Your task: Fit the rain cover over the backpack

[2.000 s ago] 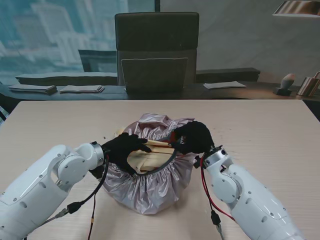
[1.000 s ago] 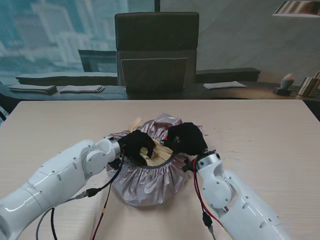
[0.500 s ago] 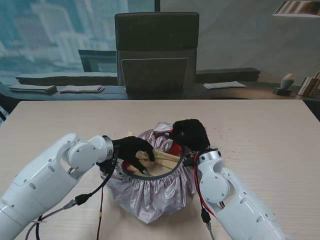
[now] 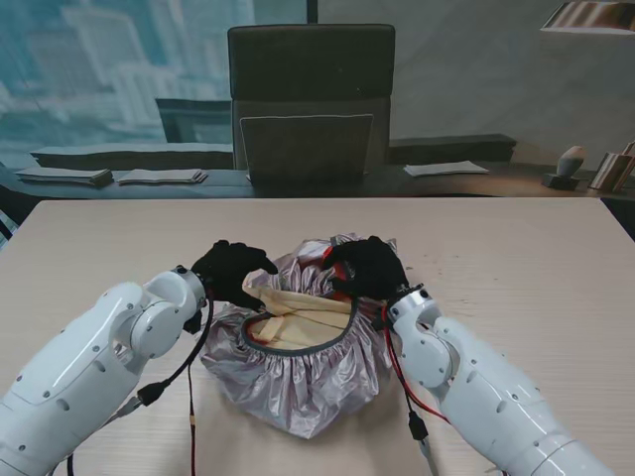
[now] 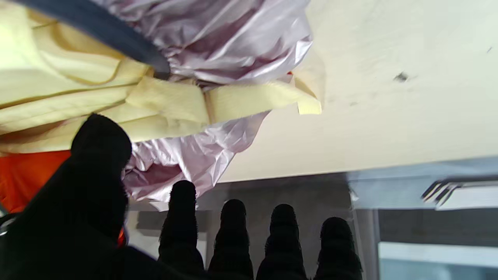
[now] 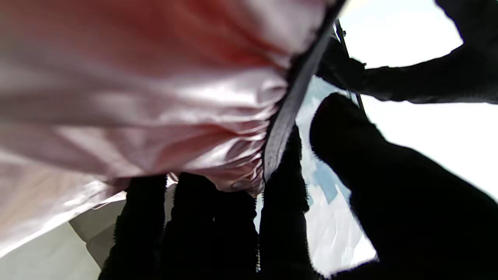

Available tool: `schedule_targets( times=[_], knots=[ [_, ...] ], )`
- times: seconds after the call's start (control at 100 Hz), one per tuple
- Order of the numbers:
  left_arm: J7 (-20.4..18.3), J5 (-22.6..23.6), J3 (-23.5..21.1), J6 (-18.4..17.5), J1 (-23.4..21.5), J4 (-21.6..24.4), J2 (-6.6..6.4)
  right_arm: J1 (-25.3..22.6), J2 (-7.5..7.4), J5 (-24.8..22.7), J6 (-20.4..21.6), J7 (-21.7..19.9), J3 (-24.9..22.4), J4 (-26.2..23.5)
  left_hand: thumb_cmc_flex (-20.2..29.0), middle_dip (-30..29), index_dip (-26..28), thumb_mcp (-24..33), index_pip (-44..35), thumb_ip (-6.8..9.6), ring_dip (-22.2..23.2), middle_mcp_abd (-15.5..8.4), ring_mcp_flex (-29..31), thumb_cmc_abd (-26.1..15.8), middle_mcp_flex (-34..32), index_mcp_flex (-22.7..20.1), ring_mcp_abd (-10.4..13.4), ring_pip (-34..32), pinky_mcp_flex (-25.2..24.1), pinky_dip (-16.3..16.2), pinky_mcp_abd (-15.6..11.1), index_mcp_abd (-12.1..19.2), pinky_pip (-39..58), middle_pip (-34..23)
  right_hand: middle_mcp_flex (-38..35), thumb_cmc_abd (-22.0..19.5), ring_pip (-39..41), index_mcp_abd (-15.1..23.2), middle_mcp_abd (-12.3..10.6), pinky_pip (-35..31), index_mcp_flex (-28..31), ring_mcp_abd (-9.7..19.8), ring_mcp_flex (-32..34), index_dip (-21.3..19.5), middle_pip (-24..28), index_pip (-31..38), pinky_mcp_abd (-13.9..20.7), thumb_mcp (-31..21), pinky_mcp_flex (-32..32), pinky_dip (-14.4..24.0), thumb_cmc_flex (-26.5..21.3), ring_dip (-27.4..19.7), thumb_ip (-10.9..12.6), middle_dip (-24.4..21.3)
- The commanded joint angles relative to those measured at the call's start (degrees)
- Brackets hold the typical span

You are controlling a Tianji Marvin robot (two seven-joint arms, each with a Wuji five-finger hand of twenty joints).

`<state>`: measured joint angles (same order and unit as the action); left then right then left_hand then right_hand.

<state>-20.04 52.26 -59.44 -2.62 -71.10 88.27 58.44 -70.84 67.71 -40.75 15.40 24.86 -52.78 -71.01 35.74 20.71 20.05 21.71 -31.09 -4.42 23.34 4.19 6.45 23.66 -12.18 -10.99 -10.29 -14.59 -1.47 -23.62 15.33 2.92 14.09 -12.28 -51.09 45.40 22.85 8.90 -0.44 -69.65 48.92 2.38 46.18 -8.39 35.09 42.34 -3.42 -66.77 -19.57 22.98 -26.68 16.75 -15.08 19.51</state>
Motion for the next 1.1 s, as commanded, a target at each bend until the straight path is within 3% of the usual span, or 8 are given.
schedule_targets(
  times=[0.0,0.1,0.23,0.44,0.61,0.69,0.85,1.09],
  knots=[
    [-4.3,-2.7,0.1,1.9,0.0,-0.8,-0.17,1.1,-0.04,-0.1,0.5,-0.9,0.2,0.1,-2.2,-0.5,-2.2,-0.2,2.2,1.80,-1.4,0.7,-2.3,-1.2,2.7,2.5,-0.1,2.8,-2.1,1.6,-0.7,-1.3,3.6,2.6,6.2,-1.1,-2.2,2.8,-6.0,1.6,-4.7,6.2,-7.1,-4.3,-3.2,-3.7,3.1,-2.7,3.7,-0.2,1.7,-1.5,5.6,-1.6],
    [-6.3,-1.3,0.5,2.9,0.4,-1.8,-0.52,1.9,-0.66,0.2,0.4,-4.7,0.4,0.0,-1.8,0.0,-3.2,-1.3,3.9,1.95,-1.1,0.8,-2.7,-1.2,3.4,2.4,-0.1,3.8,-2.2,3.3,-0.7,-2.0,4.1,3.8,16.4,-0.5,-2.1,8.8,-9.5,2.9,-6.9,8.6,-14.0,-6.1,-6.1,-0.3,3.9,-2.6,9.3,-0.4,1.3,-1.1,3.5,-2.4],
    [-7.3,-1.0,1.6,4.7,1.0,-2.9,-0.66,2.1,-2.57,-1.3,-1.2,-12.0,-0.5,-1.7,-1.8,0.5,-2.6,-1.4,2.7,2.03,-0.9,0.8,-3.0,-1.3,3.6,2.4,0.0,4.1,-2.6,4.0,-0.6,-2.2,4.0,4.0,26.4,0.4,0.6,14.5,-1.4,4.8,-10.9,-0.4,-19.5,-8.1,-4.6,-2.3,-2.0,0.4,17.5,-1.6,4.3,0.3,5.1,-2.2],
    [-9.5,-0.2,3.0,4.2,1.9,-3.9,-1.12,-0.2,-3.51,-6.2,-2.7,-10.5,-3.9,-4.0,-1.3,1.8,1.5,-0.8,-4.3,2.00,-0.2,0.7,-2.8,0.5,3.0,-5.3,-0.1,4.6,-2.6,5.2,-0.3,-1.6,2.5,3.4,26.7,3.3,3.5,13.2,5.0,9.6,-18.5,-3.5,-22.7,-10.0,-4.3,-5.7,-5.1,2.3,24.5,-3.8,12.7,1.6,3.7,-2.4],
    [-10.8,-3.1,2.2,1.6,1.4,-3.4,-1.37,-3.7,-3.43,-7.7,-5.3,-8.3,-7.8,-8.4,-0.7,1.7,11.0,0.8,-15.4,0.58,0.2,-1.9,-0.9,2.3,-5.2,-22.6,-0.2,0.9,-2.7,6.3,0.5,8.8,0.7,-6.1,28.2,-0.3,10.9,8.4,6.6,14.8,-25.2,-4.7,-23.4,-17.4,8.1,-4.1,-6.1,6.7,25.0,0.3,17.8,5.2,4.2,2.4],
    [-10.7,-4.2,0.9,1.1,0.4,-2.4,-1.31,-5.0,-3.38,-8.1,-7.2,-7.9,-9.2,-10.5,3.8,0.9,11.1,-3.6,-19.9,0.29,-0.3,-2.2,0.3,3.5,-7.7,-25.2,-0.2,-0.7,-2.7,6.5,0.6,13.0,0.5,-7.6,29.3,-0.5,11.4,8.2,6.5,17.2,-27.3,-5.2,-23.9,-18.5,9.5,-4.7,-6.3,7.2,25.3,0.9,18.2,5.5,4.1,3.7],
    [-8.4,-1.2,-2.6,1.6,-3.4,1.2,-0.96,-6.7,-3.85,-9.7,-6.2,-8.8,-11.0,-13.2,-2.7,1.4,11.3,2.6,-10.3,1.43,-0.4,-0.1,-0.4,0.9,-4.6,-12.7,-0.5,-1.3,-2.8,6.1,0.7,2.1,1.8,-7.6,32.3,-4.0,10.9,9.7,4.7,18.9,-28.8,-4.0,-25.8,-18.1,7.7,-6.5,-5.8,11.7,25.3,3.9,15.4,5.4,5.1,2.3],
    [-16.5,3.1,-5.1,2.9,-7.0,7.0,-1.90,-8.2,-4.18,-12.0,0.3,-6.5,-10.5,-14.5,-1.5,0.4,8.7,-19.0,-5.5,2.23,-2.5,0.1,-2.6,-5.1,0.6,-13.9,0.2,4.4,-3.5,6.6,0.9,-4.4,-6.7,-4.4,28.3,-3.2,13.4,8.5,4.1,13.0,-23.6,-3.9,-23.0,-18.1,10.6,-4.2,-5.1,9.5,24.2,6.8,13.9,6.3,5.4,2.8]
  ],
)
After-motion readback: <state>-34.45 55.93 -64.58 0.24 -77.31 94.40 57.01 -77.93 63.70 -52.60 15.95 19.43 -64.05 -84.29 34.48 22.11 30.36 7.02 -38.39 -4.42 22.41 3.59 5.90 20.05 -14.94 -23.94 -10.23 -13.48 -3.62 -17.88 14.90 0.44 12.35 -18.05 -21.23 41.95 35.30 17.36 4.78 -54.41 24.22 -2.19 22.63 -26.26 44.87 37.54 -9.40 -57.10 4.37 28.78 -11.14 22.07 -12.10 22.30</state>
